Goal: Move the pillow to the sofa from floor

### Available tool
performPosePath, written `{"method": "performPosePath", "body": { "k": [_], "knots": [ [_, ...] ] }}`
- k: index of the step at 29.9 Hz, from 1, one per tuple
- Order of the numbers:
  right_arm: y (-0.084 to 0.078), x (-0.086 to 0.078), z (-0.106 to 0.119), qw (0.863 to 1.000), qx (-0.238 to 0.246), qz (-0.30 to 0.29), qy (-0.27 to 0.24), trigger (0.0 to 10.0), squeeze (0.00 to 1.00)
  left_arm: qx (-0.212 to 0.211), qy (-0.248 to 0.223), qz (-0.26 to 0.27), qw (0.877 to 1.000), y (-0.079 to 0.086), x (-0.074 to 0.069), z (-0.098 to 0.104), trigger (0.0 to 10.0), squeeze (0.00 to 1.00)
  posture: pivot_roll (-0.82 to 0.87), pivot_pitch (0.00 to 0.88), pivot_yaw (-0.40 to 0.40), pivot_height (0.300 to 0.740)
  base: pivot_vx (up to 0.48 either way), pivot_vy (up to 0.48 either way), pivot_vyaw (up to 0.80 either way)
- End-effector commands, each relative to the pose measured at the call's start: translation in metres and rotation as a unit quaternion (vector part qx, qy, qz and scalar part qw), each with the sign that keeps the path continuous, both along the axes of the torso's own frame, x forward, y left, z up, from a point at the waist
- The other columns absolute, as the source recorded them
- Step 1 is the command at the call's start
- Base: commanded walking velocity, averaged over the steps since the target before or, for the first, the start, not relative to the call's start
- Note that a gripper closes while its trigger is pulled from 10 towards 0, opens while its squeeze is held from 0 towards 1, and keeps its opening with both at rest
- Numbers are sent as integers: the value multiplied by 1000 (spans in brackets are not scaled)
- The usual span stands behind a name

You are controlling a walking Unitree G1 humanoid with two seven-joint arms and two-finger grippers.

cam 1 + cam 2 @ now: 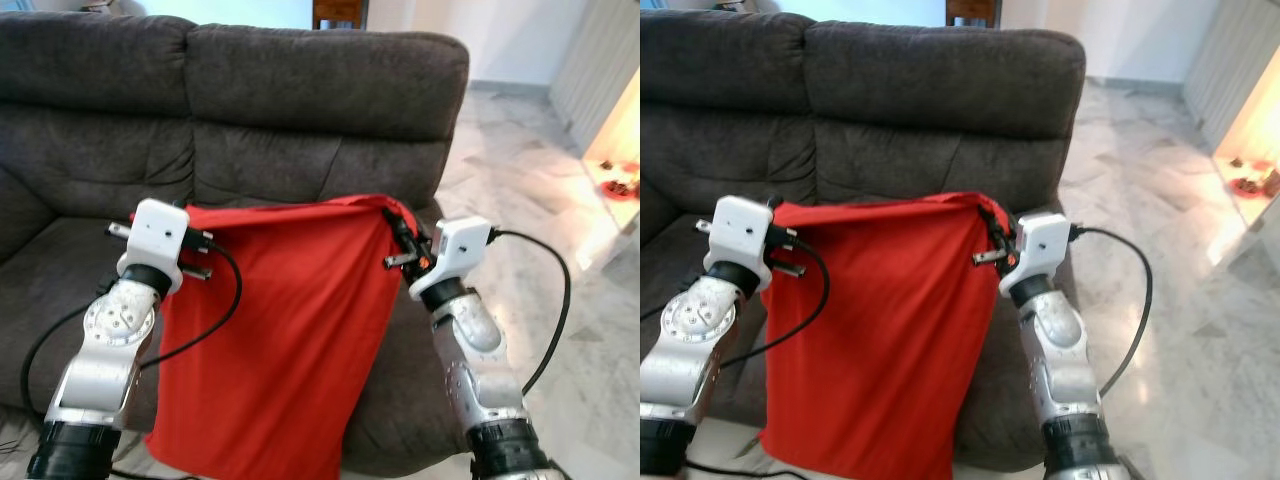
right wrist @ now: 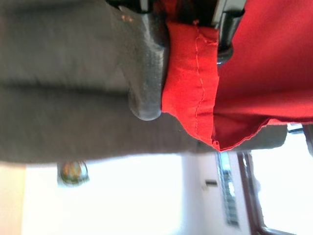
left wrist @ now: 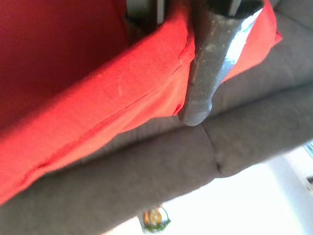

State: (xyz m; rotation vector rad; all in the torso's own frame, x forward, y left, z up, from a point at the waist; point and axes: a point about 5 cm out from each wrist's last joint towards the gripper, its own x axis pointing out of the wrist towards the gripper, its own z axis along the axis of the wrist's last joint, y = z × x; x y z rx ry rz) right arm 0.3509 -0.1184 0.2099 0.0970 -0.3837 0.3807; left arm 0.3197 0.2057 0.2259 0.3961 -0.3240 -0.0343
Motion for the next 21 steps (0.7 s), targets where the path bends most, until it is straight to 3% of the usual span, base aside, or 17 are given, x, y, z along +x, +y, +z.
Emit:
{"method": "performPosePath", "body": {
  "k": [1, 7, 16, 21],
  "knots": [
    [-19, -1, 39, 995, 45, -42, -74, 10000, 0, -6, -49, 51, 998, 29, -7, 27, 10000, 0, 78, 69, 7, 740, 352, 0, 0],
    [-4, -8, 59, 993, 33, 14, -113, 10000, 0, -5, -63, 57, 996, 32, -9, 37, 10000, 0, 80, 66, 2, 740, 353, 0, 0],
    [-2, -6, 37, 997, 13, 20, -75, 10000, 0, -2, -42, 34, 999, 23, -11, 25, 10000, 0, 79, 67, -2, 740, 329, 0, 0],
    [1, -8, 37, 996, 7, 34, -80, 10000, 0, -4, -45, 42, 998, 25, -11, 27, 10000, 0, 83, 69, -4, 740, 261, 0, 0]
  ]
}}
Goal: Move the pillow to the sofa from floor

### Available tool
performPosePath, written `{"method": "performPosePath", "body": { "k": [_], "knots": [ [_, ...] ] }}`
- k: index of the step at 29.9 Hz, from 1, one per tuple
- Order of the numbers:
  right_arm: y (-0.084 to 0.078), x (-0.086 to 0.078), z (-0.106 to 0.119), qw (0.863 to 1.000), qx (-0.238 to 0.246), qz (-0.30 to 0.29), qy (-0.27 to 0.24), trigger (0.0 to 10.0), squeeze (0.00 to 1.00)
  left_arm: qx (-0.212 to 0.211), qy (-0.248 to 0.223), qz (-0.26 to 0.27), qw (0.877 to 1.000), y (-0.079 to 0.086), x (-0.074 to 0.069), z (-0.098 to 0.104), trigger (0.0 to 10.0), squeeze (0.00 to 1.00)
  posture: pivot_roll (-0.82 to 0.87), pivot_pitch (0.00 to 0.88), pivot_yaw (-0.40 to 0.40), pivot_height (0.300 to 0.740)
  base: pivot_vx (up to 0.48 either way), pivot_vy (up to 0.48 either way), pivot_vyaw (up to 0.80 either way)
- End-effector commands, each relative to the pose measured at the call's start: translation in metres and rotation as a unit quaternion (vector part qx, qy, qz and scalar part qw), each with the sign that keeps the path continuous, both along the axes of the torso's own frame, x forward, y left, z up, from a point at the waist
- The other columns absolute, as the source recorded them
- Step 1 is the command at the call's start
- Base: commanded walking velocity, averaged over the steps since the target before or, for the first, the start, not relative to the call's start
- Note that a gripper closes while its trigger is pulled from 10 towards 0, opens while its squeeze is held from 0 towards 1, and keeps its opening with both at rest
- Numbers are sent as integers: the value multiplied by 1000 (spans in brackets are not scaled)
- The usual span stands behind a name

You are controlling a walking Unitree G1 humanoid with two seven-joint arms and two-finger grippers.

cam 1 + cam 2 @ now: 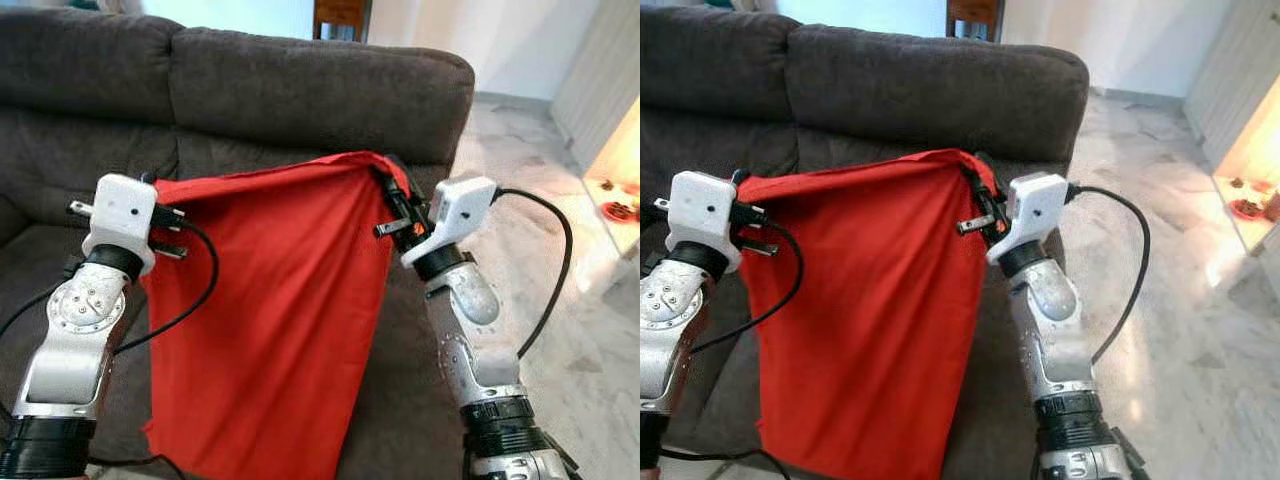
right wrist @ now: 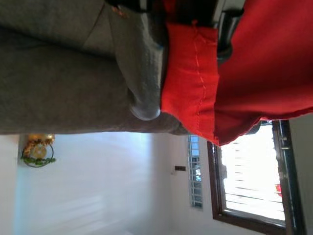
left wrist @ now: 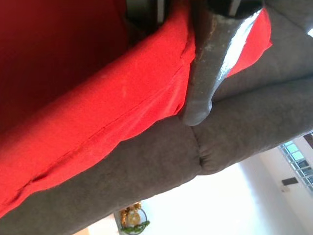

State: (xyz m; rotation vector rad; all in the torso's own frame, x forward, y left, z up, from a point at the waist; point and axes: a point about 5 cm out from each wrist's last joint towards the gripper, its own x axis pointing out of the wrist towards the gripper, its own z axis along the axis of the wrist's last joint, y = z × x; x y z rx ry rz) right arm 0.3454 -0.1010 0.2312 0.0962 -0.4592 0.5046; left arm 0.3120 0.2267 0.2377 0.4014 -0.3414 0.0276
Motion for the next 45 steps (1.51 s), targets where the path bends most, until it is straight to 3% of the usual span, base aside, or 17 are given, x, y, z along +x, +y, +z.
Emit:
{"method": "performPosePath", "body": {
  "k": [1, 8, 11, 17, 25, 32, 37, 45],
  "knots": [
    [-15, -3, 20, 999, 15, -20, -47, 10000, 0, -1, -32, 15, 999, 5, -4, 16, 10000, 0, 83, 69, -3, 740, 289, 0, 0],
    [-8, -8, 42, 995, 33, 5, -95, 10000, 0, -2, -34, 15, 999, 4, -4, 18, 10000, 0, 80, 69, -2, 740, 333, 0, 0],
    [8, -15, 30, 995, -8, 54, -86, 10000, 0, -5, -22, 3, 1000, 1, -4, 12, 10000, 0, 81, 70, -3, 740, 282, 0, 0],
    [19, -19, -5, 992, -68, 100, -32, 10000, 0, 0, 8, -18, 1000, -4, -3, 0, 10000, 0, 83, 74, -5, 740, 0, 0, 0],
    [13, -12, -34, 993, -88, 81, 22, 10000, 0, 7, 43, -29, 999, -6, -1, -16, 10000, 0, 85, 73, -6, 740, 0, 0, 0],
    [0, -1, -70, 988, -114, 21, 104, 10000, 0, 31, 90, -51, 994, -14, 3, -35, 10000, 0, 88, 75, -7, 740, 0, 0, 0],
    [0, -3, -82, 986, -118, 21, 118, 10000, 0, 68, 110, -76, 989, -27, 4, -45, 10000, 0, 90, 78, -5, 740, 0, 0, 0],
    [0, -2, -90, 984, -119, 15, 131, 10000, 0, 74, 122, -85, 986, -30, 4, -51, 10000, 0, 91, 80, -5, 740, 0, 0, 0]
  ]
}}
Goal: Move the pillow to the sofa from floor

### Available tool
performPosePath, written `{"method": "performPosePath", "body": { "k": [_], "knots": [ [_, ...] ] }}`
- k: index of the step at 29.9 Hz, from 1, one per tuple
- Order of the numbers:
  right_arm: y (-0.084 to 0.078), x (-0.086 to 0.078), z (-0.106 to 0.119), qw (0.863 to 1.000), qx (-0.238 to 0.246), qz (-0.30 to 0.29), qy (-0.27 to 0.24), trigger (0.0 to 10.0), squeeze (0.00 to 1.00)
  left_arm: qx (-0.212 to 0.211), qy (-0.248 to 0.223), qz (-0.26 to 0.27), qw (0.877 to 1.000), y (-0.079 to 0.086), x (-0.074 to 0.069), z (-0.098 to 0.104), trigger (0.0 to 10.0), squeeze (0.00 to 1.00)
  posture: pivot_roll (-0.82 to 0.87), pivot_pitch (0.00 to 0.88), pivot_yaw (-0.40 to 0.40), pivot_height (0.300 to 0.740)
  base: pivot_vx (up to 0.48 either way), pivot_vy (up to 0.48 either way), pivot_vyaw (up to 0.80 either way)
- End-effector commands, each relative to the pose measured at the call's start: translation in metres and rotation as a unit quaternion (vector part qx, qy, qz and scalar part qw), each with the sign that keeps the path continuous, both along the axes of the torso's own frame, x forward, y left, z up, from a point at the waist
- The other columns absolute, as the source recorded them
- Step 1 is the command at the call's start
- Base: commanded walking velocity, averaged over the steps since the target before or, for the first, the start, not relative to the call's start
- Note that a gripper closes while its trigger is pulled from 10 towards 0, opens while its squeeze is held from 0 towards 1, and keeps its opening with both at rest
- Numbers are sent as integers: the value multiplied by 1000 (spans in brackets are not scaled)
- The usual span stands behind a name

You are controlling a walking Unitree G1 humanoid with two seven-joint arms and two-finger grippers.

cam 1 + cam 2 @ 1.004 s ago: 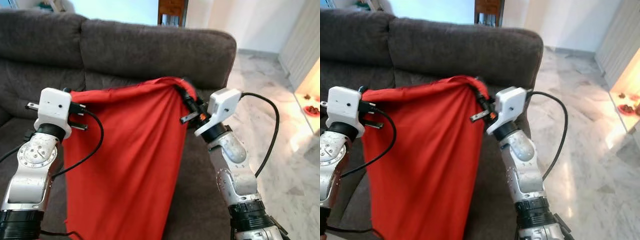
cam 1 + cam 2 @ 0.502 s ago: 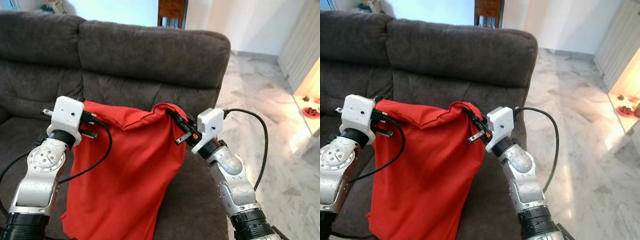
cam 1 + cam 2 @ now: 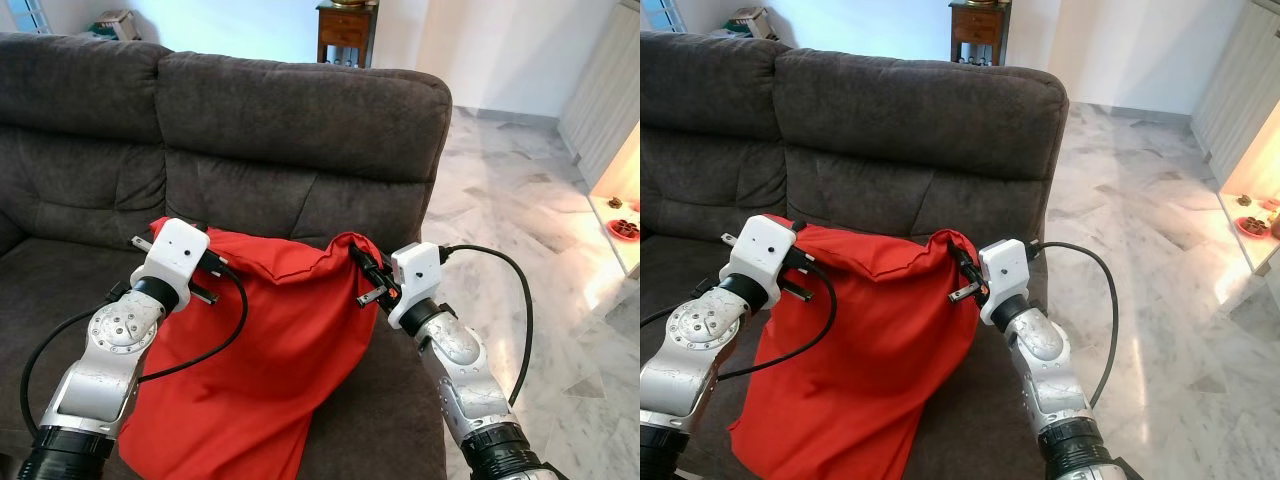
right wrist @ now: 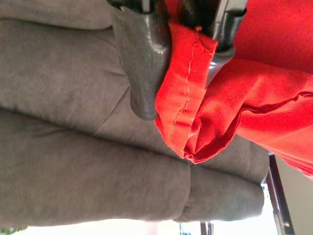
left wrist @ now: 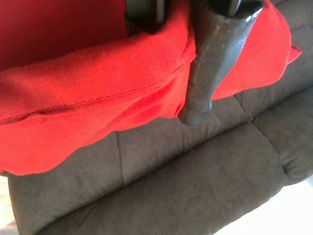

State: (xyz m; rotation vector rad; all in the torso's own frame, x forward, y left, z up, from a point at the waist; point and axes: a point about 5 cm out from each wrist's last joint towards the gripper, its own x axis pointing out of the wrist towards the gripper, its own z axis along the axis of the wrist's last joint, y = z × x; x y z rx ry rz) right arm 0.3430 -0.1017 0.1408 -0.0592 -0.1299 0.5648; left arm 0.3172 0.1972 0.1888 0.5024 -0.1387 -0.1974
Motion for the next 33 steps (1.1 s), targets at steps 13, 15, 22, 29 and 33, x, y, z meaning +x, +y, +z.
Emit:
{"method": "performPosePath", "body": {
  "k": [13, 15, 22, 29, 33],
  "knots": [
    [1, -3, -10, 1000, -2, 3, 16, 10000, 1000, -7, 25, -13, 1000, -8, -6, -18, 10000, 1000, 91, 79, -7, 740, 0, 0, 0],
    [1, -3, -11, 1000, -5, 3, 17, 10000, 1000, -9, 25, -14, 1000, -9, -6, -19, 10000, 1000, 90, 79, -8, 740, 0, 0, 0],
    [-3, -2, -15, 999, -16, -18, 21, 10000, 1000, -13, 30, -16, 999, -10, -6, -21, 10000, 1000, 89, 77, -8, 740, 0, 0, 0],
    [-82, -7, -64, 946, -9, -292, 137, 10000, 0, -44, 112, 27, 992, 8, -12, -71, 10000, 0, 85, 61, -2, 740, 0, 0, 0],
    [-137, -44, -106, 861, 11, -458, 223, 10000, 0, -47, 192, 57, 979, 23, -27, -116, 10000, 0, 64, 33, 25, 740, 0, 0, 0]
  ]
}}
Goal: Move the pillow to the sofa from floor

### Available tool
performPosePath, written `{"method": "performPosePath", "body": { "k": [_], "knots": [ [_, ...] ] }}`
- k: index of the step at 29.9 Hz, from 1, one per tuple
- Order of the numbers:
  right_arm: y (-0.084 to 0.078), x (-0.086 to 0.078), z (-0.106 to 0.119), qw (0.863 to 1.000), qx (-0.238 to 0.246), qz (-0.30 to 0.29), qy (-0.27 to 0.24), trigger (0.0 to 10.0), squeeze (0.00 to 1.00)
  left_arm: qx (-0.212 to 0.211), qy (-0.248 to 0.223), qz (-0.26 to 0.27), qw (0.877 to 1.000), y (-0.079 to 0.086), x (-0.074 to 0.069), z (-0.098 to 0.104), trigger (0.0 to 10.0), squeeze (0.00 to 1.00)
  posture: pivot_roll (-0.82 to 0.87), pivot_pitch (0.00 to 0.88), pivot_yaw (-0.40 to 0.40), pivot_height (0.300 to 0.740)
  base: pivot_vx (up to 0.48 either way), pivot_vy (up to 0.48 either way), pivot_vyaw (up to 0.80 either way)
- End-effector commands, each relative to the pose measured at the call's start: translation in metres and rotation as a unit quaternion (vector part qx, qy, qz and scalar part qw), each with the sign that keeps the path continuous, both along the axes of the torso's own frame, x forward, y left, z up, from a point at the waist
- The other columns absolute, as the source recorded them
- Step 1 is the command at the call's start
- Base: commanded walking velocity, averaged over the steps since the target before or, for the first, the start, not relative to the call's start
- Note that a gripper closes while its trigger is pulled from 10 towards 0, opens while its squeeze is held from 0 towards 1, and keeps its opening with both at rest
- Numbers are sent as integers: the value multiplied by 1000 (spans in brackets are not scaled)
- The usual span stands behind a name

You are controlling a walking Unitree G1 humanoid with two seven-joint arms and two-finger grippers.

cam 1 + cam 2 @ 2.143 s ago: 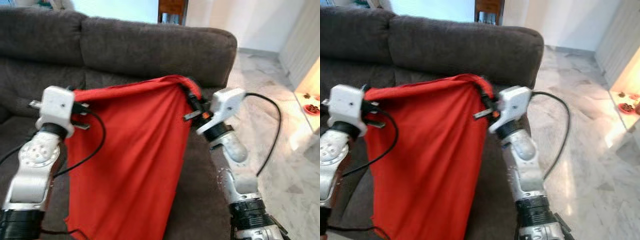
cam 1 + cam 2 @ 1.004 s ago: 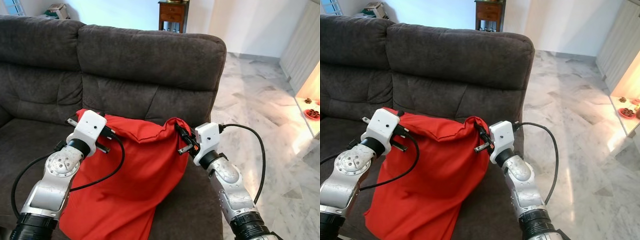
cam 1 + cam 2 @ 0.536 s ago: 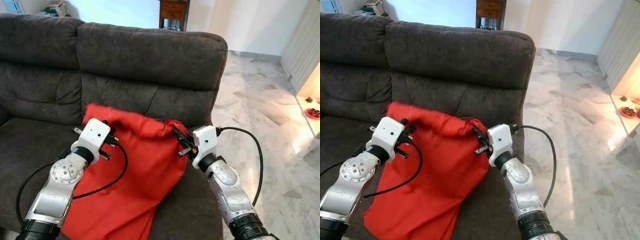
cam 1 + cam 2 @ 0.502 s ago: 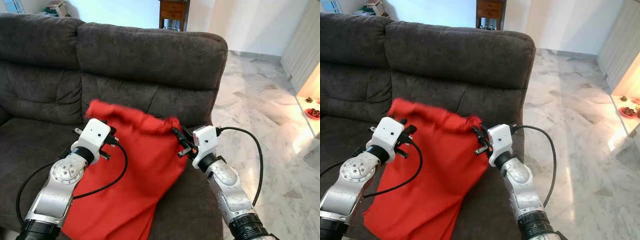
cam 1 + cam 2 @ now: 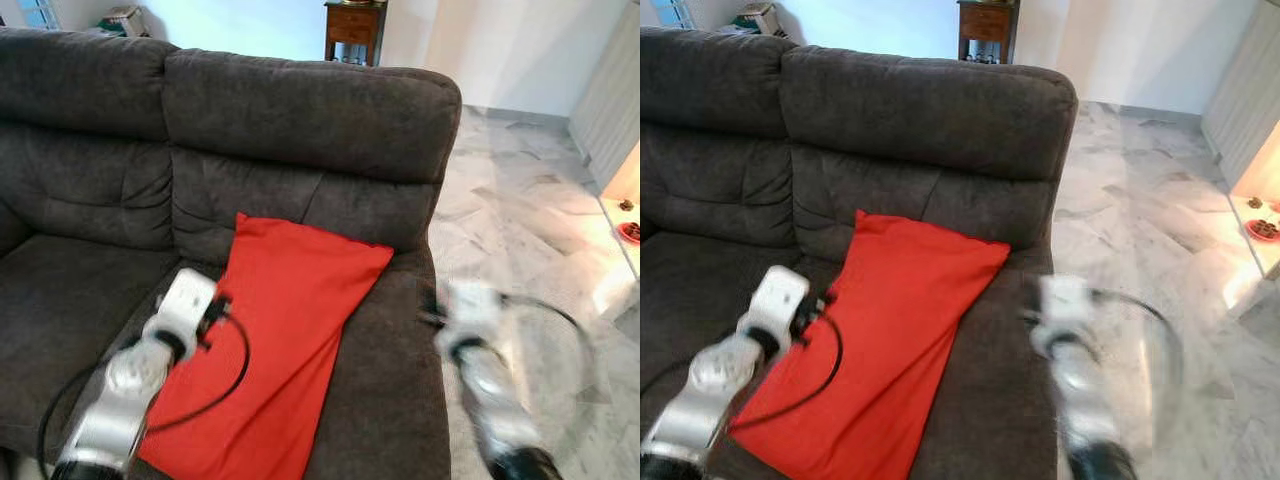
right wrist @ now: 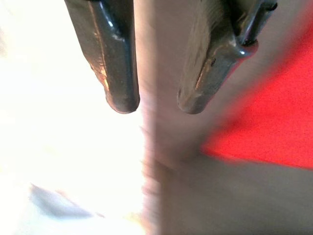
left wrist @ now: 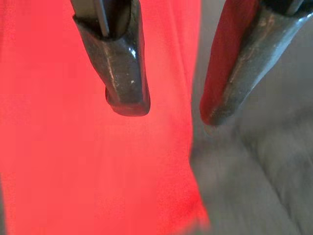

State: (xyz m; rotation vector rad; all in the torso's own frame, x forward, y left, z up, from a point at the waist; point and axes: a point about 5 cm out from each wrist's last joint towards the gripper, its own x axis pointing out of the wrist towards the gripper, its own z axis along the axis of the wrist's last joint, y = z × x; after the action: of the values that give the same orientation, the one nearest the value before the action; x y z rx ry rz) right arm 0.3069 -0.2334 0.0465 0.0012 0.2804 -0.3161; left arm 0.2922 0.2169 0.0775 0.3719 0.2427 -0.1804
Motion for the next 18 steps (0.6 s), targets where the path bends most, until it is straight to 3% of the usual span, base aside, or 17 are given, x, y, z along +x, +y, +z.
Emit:
{"method": "performPosePath", "body": {
  "k": [1, 2, 3, 4, 6, 7, 8, 11, 12, 16, 18],
  "knots": [
    [-15, -22, -23, 996, 18, -67, 48, 10000, 0, -1, 31, 13, 999, 7, -7, -17, 10000, 0, 57, 29, 30, 740, 0, 0, 0],
    [-21, -30, -29, 995, 17, -83, 60, 10000, 0, -1, 46, 17, 999, 10, -11, -25, 10000, 0, 53, 27, 33, 740, 0, 0, 0],
    [-32, -54, -47, 989, -2, -109, 98, 10000, 0, -6, 81, 35, 996, 15, -21, -44, 10000, 0, 40, 9, 42, 740, 0, 0, 0],
    [-32, -54, -47, 989, -2, -109, 98, 10000, 0, -6, 81, 35, 996, 15, -21, -44, 10000, 0, 40, 9, 42, 740, 0, 0, 0],
    [-37, -80, -69, 980, 2, -135, 145, 10000, 0, -10, 116, 48, 992, 18, -31, -65, 10000, 0, 29, 0, 48, 740, 0, 0, 0],
    [-37, -80, -69, 980, 2, -135, 145, 10000, 0, -10, 116, 48, 992, 18, -31, -65, 10000, 0, 29, 0, 48, 740, 0, 0, 0],
    [-40, -97, -81, 973, 1, -153, 171, 10000, 0, -8, 143, 57, 988, 19, -38, -79, 10000, 0, 22, 0, 52, 740, 0, 0, 0],
    [-41, -120, -96, 961, 16, -181, 210, 10000, 0, -9, 176, 61, 982, 17, -47, -94, 10000, 0, 14, 0, 56, 740, 0, 0, 0],
    [-40, -136, -108, 950, 36, -194, 242, 10000, 0, -13, 201, 65, 977, 14, -55, -105, 10000, 0, 17, 0, 57, 740, 0, 0, 0],
    [-36, -151, -119, 941, 52, -195, 273, 10000, 0, -11, 236, 71, 969, 11, -64, -118, 10000, 0, 15, 0, 61, 740, 0, 0, 0],
    [-27, -156, -125, 941, 63, -167, 287, 10000, 0, -9, 270, 84, 959, 12, -76, -130, 10000, 0, 7, 0, 63, 740, 0, 0, 0]
  ]
}}
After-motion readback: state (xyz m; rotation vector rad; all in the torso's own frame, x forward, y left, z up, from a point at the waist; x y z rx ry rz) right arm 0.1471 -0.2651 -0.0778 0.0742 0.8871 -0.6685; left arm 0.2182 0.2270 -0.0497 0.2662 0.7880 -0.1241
